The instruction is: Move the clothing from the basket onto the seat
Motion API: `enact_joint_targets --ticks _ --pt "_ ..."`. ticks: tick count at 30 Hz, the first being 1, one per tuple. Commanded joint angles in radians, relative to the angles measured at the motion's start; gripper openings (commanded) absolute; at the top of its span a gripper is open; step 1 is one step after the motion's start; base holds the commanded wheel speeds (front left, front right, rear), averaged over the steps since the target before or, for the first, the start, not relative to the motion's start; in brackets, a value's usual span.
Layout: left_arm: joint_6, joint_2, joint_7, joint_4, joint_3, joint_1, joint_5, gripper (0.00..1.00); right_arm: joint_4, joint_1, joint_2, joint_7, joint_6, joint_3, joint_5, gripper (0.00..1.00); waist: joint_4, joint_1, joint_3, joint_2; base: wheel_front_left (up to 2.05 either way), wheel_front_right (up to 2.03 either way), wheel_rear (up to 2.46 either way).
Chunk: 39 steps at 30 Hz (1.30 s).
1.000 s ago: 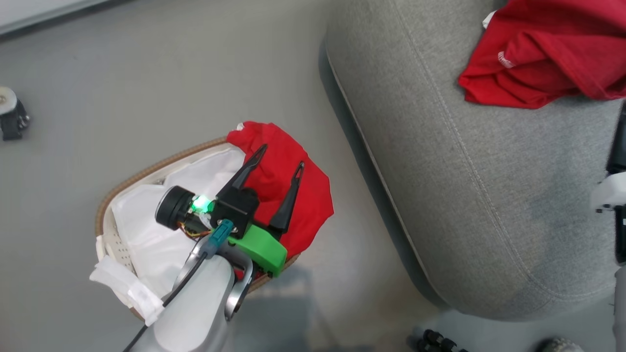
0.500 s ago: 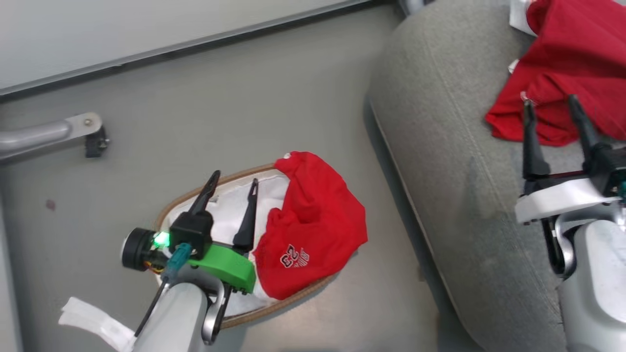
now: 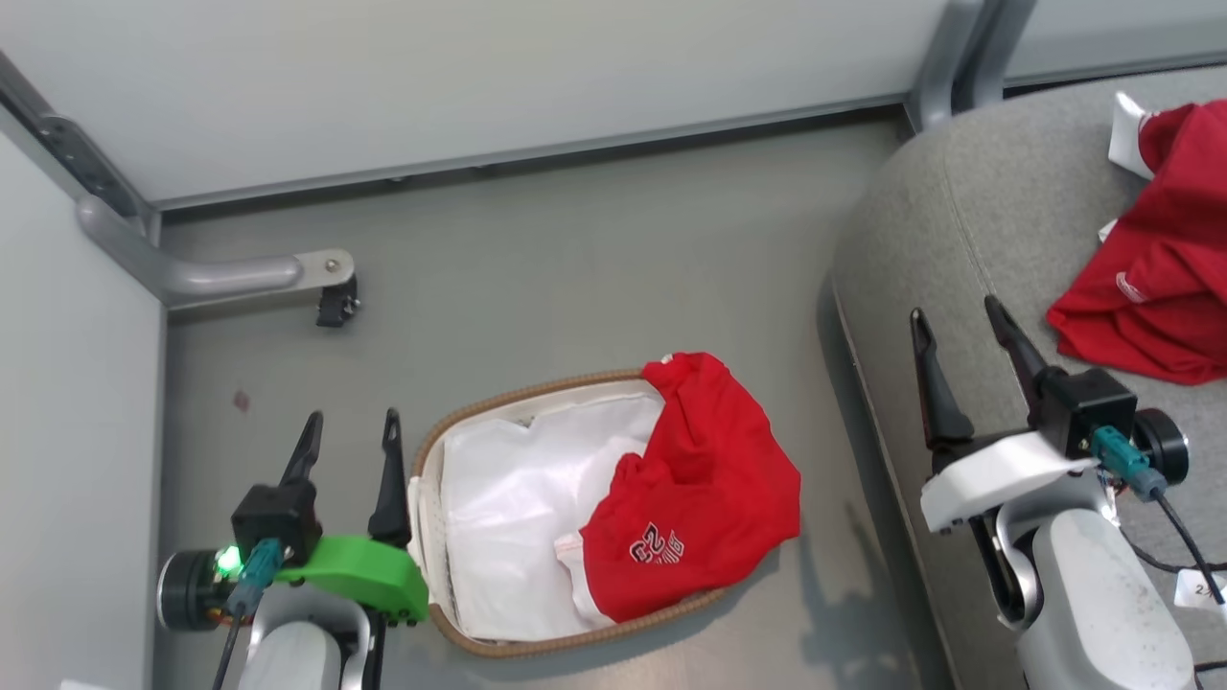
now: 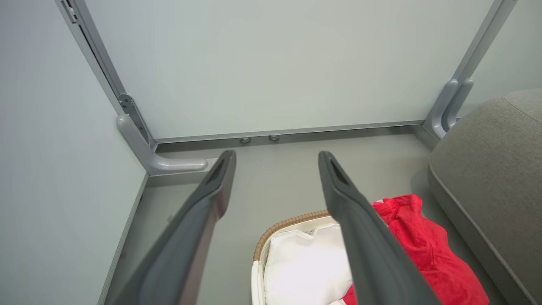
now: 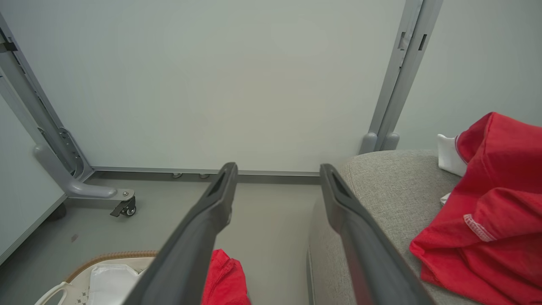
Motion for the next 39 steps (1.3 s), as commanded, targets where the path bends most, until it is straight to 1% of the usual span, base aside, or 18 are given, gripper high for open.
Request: enact_joint_targets --ticks 1,8,12,14,16,21,25,30,32,35,36,39 --pt "0.003 0.002 0.000 0.004 0.014 0.025 0.008 1.00 0.006 0.022 -0.002 -0.005 -0.001 0.001 0.002 1.00 0.045 0.0000 -0.058 0.0000 0.00 0.00 0.00" --pt "-0.015 -0.003 0.000 0.024 0.063 0.112 0.028 1.00 0.049 0.086 0.004 -0.005 -0.001 0.017 0.016 1.00 0.051 0.0000 -0.127 0.0000 0.00 0.00 0.00" --pt "-0.020 -0.005 0.000 0.020 0.073 0.161 0.031 1.00 0.060 0.127 0.005 -0.005 -0.001 0.011 0.022 1.00 0.052 0.0000 -0.155 0.0000 0.00 0.00 0.00" --pt "-0.028 -0.006 0.000 0.018 0.064 0.186 0.030 1.00 0.066 0.144 0.005 -0.005 -0.001 0.007 0.025 1.00 0.050 0.0000 -0.163 0.0000 0.00 0.00 0.00" --pt "-0.022 -0.005 0.000 0.014 0.058 0.206 0.006 1.00 0.076 0.164 0.005 -0.005 -0.001 0.007 0.026 1.00 0.048 0.0000 -0.167 0.0000 0.00 0.00 0.00" --pt "-0.008 -0.005 0.000 0.006 0.031 0.231 -0.014 1.00 0.101 0.182 0.005 -0.005 -0.001 0.015 0.033 1.00 0.046 0.0000 -0.167 0.0000 0.00 0.00 0.00" --pt "-0.009 -0.005 0.000 -0.001 0.015 0.219 -0.021 1.00 0.102 0.171 0.006 -0.005 -0.001 0.019 0.040 1.00 0.042 0.0000 -0.154 0.0000 0.00 0.00 0.00" --pt "-0.022 -0.005 0.000 -0.003 0.000 0.174 -0.024 1.00 0.083 0.131 0.006 -0.005 -0.001 0.025 0.045 1.00 0.029 0.0000 -0.109 0.0000 0.00 0.00 0.00" --pt "-0.043 -0.005 0.000 -0.001 -0.026 0.133 -0.021 1.00 0.062 0.099 0.006 -0.005 -0.001 0.026 0.043 1.00 0.016 0.0000 -0.057 0.0000 0.00 0.00 0.00" --pt "-0.055 -0.005 0.000 0.009 -0.043 0.081 -0.028 1.00 0.040 0.058 0.006 -0.005 -0.001 0.029 0.040 1.00 -0.001 0.0000 0.004 0.0000 0.00 0.00 0.00" --pt "-0.063 -0.005 0.000 0.016 -0.059 0.040 -0.033 1.00 0.022 0.030 0.006 -0.005 -0.001 0.032 0.041 1.00 -0.016 0.0000 0.049 0.0000 0.00 0.00 0.00" --pt "-0.073 -0.005 0.000 0.029 -0.084 -0.029 -0.042 1.00 -0.007 -0.020 0.006 -0.005 -0.001 0.041 0.049 1.00 -0.044 0.0000 0.120 0.0000 0.00 0.00 0.00"
